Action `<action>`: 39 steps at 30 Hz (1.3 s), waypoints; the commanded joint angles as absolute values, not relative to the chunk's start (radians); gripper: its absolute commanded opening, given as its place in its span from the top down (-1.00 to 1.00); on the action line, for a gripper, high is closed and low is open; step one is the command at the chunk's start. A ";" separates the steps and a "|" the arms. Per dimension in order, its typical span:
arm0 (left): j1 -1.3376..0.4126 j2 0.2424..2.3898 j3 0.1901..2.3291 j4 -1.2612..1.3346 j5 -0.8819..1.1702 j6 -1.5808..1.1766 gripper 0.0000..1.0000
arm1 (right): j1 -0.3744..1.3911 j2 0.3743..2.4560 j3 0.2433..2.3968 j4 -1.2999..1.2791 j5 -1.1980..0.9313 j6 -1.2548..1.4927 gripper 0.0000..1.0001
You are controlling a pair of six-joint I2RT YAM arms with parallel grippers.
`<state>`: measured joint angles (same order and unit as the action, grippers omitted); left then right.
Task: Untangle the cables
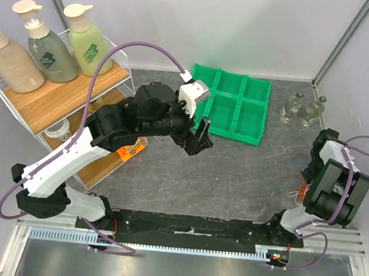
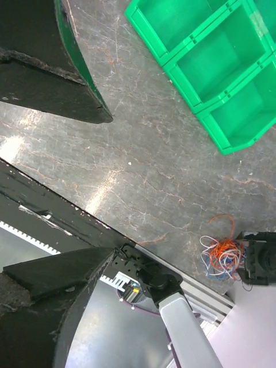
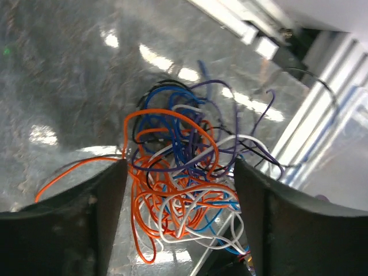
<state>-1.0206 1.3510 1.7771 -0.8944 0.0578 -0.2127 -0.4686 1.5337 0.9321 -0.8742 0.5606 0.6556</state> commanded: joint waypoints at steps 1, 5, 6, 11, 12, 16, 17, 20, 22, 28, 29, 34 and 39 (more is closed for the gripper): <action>-1.020 1.305 1.764 -0.896 0.075 -0.170 -0.86 | -0.451 1.520 0.896 -0.758 0.424 0.589 -0.45; -1.020 1.333 1.753 -0.885 0.084 -0.184 -0.83 | -0.228 1.399 0.864 -0.799 0.249 0.620 0.19; -1.019 1.345 1.752 -0.885 0.090 -0.187 -0.80 | -0.140 1.381 0.865 -0.814 0.194 0.636 0.43; -1.019 1.420 1.775 -0.888 0.121 -0.190 -0.52 | 0.205 1.355 0.833 -0.767 -0.098 0.713 1.00; -1.020 1.428 1.784 -0.888 0.129 -0.196 -0.47 | 0.259 1.347 0.825 -0.723 -0.145 0.722 1.00; -1.019 1.425 1.725 -0.852 0.118 -0.251 -0.42 | 0.475 1.410 0.863 -0.505 -0.400 0.741 1.00; -1.019 1.411 1.692 -0.833 0.118 -0.271 -0.43 | 0.518 1.433 0.897 -0.497 -0.403 0.736 1.00; -1.022 1.330 1.539 -0.718 0.127 -0.333 -0.53 | 0.589 1.471 0.959 -0.483 -0.379 0.723 1.00; -1.020 1.267 1.418 -0.606 0.139 -0.371 -0.60 | 0.589 1.480 0.960 -0.488 -0.356 0.700 0.99; -1.045 1.221 1.172 -0.428 0.124 -0.408 -0.89 | 0.584 1.376 0.992 -0.618 -0.221 0.574 -0.96; -1.048 1.230 1.152 -0.408 0.115 -0.407 -0.81 | 0.572 1.347 0.991 -0.646 -0.169 0.557 -0.96; -1.049 1.331 1.101 -0.388 0.071 -0.459 -0.78 | 0.388 1.269 0.904 -0.722 -0.201 0.522 -0.94; -1.011 1.515 1.163 -0.475 0.138 -0.526 -0.78 | 0.377 1.239 0.874 -0.684 -0.236 0.517 -0.82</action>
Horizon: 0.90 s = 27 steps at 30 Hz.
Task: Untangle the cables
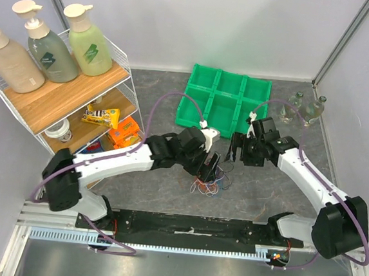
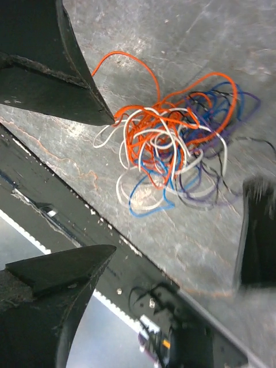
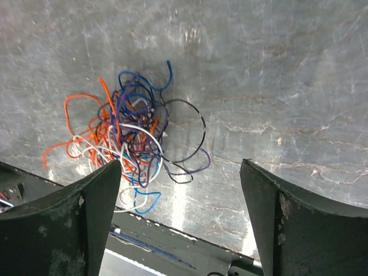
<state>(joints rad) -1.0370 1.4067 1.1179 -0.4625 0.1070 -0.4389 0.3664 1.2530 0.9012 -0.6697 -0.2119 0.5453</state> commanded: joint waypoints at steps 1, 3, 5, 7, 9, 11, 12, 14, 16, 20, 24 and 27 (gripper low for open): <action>-1.006 1.532 1.166 -0.479 0.147 -0.526 -0.72 | 0.377 1.244 0.868 -0.663 -0.244 0.520 -0.79; -0.996 1.545 1.157 -0.460 0.156 -0.511 -0.61 | 0.376 1.256 0.856 -0.641 -0.271 0.526 -0.68; -0.971 1.560 1.147 -0.443 0.179 -0.508 -0.46 | 0.377 1.266 0.822 -0.603 -0.322 0.531 -0.52; -0.936 1.588 1.152 -0.443 0.199 -0.515 -0.26 | 0.376 1.261 0.784 -0.559 -0.371 0.523 -0.43; -0.899 1.617 1.166 -0.436 0.247 -0.529 -0.22 | 0.377 1.261 0.759 -0.516 -0.425 0.515 -0.42; -0.876 1.649 1.183 -0.431 0.290 -0.537 -0.26 | 0.377 1.273 0.746 -0.479 -0.469 0.515 -0.43; -0.874 1.664 1.196 -0.439 0.305 -0.531 -0.32 | 0.377 1.285 0.741 -0.463 -0.483 0.514 -0.45; -0.874 1.683 1.204 -0.440 0.325 -0.523 -0.42 | 0.383 1.304 0.730 -0.437 -0.494 0.515 -0.50; -0.874 1.681 1.210 -0.448 0.305 -0.509 -0.52 | 0.391 1.325 0.723 -0.414 -0.492 0.514 -0.52; -0.873 1.663 1.258 -0.509 0.267 -0.482 -0.60 | 0.397 1.367 0.718 -0.393 -0.505 0.506 -0.48; -0.861 1.675 1.273 -0.500 0.329 -0.503 -0.40 | 0.402 1.368 0.712 -0.377 -0.511 0.514 -0.36; -0.833 1.724 1.267 -0.502 0.420 -0.566 -0.01 | 0.399 1.367 0.707 -0.370 -0.509 0.517 -0.31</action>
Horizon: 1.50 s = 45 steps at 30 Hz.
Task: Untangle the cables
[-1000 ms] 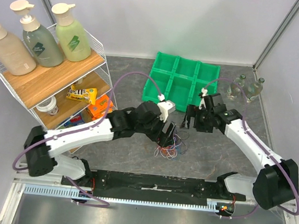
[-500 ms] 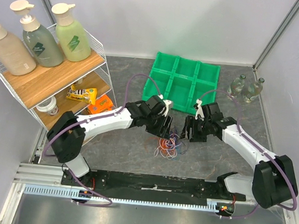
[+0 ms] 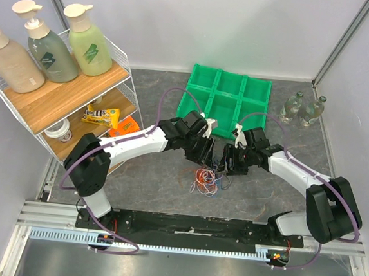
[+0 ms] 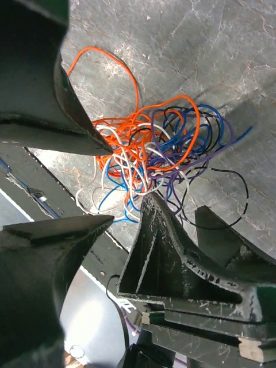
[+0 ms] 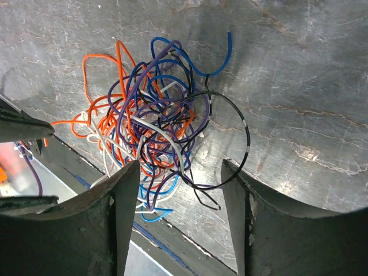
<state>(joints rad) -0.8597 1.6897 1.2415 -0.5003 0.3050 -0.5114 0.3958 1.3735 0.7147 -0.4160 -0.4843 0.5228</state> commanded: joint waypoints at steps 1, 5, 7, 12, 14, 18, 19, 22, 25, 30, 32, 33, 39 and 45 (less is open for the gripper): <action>-0.836 1.730 1.256 -0.494 0.419 -0.571 -0.02 | 0.400 1.371 0.706 -0.373 -0.508 0.515 -0.31; -0.836 1.729 1.233 -0.477 0.379 -0.554 -0.46 | 0.400 1.378 0.703 -0.374 -0.523 0.509 -0.28; -0.836 1.744 1.238 -0.469 0.371 -0.535 -0.50 | 0.400 1.376 0.696 -0.371 -0.529 0.505 -0.25; -0.836 1.825 1.311 -0.466 0.376 -0.551 -0.09 | 0.400 1.371 0.686 -0.371 -0.543 0.489 -0.06; -0.836 1.848 1.334 -0.465 0.374 -0.567 0.09 | 0.400 1.374 0.683 -0.371 -0.540 0.488 0.03; -0.836 1.830 1.338 -0.483 0.318 -0.566 0.48 | 0.400 1.378 0.684 -0.371 -0.503 0.498 0.42; -0.835 1.816 1.342 -0.511 0.292 -0.554 0.67 | 0.399 1.376 0.686 -0.377 -0.474 0.506 0.68; -0.838 1.741 1.374 -0.590 0.218 -0.513 0.96 | 0.399 1.374 0.732 -0.525 -0.218 0.538 1.00; -0.838 1.640 1.408 -0.646 0.216 -0.497 0.96 | 0.396 1.356 0.765 -0.662 0.039 0.554 1.00; -0.836 1.523 1.561 -0.727 0.253 -0.437 0.97 | 0.385 1.302 0.770 -0.732 0.176 0.584 1.00; -0.836 1.505 1.661 -0.752 0.261 -0.398 0.97 | 0.385 1.304 0.784 -0.755 0.192 0.595 1.00; -0.836 1.502 1.707 -0.759 0.262 -0.375 0.97 | 0.384 1.307 0.791 -0.758 0.180 0.586 1.00; -0.836 1.505 1.931 -0.741 0.310 -0.284 0.97 | 0.385 1.278 0.859 -0.758 0.007 0.453 0.77; -0.836 1.490 1.973 -0.588 0.408 -0.334 0.97 | 0.385 1.204 0.957 -0.813 -0.052 0.394 -0.02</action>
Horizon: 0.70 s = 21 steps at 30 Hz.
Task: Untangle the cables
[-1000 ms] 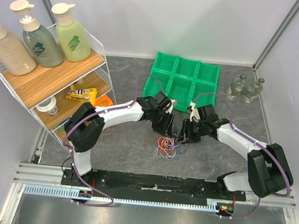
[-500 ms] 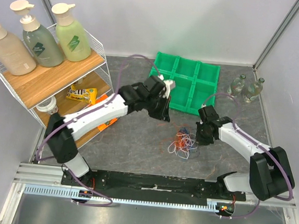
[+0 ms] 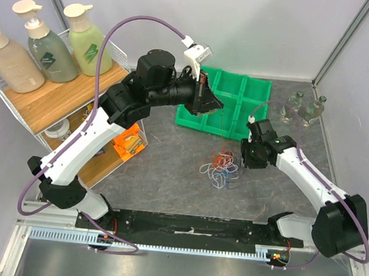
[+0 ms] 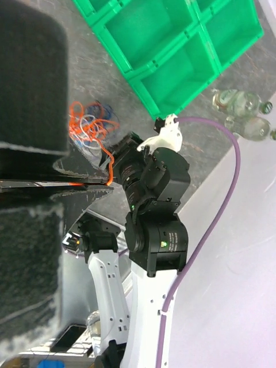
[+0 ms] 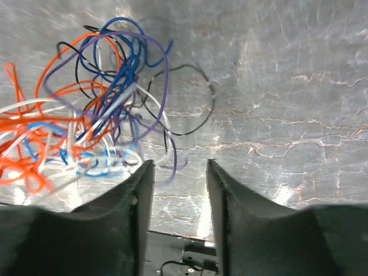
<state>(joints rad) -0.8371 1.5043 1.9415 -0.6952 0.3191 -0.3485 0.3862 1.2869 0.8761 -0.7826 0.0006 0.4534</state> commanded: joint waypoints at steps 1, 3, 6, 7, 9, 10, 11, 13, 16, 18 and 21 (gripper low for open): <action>-0.835 1.485 1.973 -0.562 0.420 -0.342 0.97 | 0.384 1.184 0.968 -0.816 -0.061 0.394 -0.17; -0.836 1.479 1.974 -0.514 0.434 -0.351 0.96 | 0.383 1.145 0.991 -0.808 -0.101 0.403 -0.31; -0.838 1.474 1.977 -0.494 0.440 -0.364 0.96 | 0.385 1.108 1.018 -0.767 -0.185 0.436 -0.36; -0.838 1.471 1.979 -0.491 0.448 -0.367 0.96 | 0.385 1.097 1.016 -0.724 -0.243 0.442 -0.37; -0.836 1.471 1.980 -0.492 0.456 -0.368 0.96 | 0.387 1.071 0.979 -0.600 -0.365 0.466 -0.38; -0.836 1.470 1.982 -0.491 0.459 -0.370 0.96 | 0.384 1.066 0.960 -0.538 -0.420 0.486 -0.38; -0.836 1.468 1.988 -0.492 0.460 -0.371 0.96 | 0.385 1.066 0.941 -0.488 -0.449 0.506 -0.38; -0.835 1.471 2.006 -0.491 0.465 -0.368 0.96 | 0.388 1.071 0.916 -0.379 -0.480 0.546 -0.38; -0.836 1.470 2.031 -0.492 0.460 -0.365 0.96 | 0.405 1.083 0.888 -0.270 -0.502 0.584 -0.37; -0.835 1.470 2.045 -0.489 0.462 -0.373 0.96 | 0.425 1.109 0.868 -0.220 -0.526 0.595 -0.37; -0.836 1.474 2.080 -0.488 0.468 -0.382 0.97 | 0.466 1.153 0.848 -0.189 -0.503 0.598 -0.33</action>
<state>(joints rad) -0.8371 1.5043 2.0071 -0.5468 0.4305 -0.3534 0.4225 1.1091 0.8742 -0.3355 -0.4625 0.5632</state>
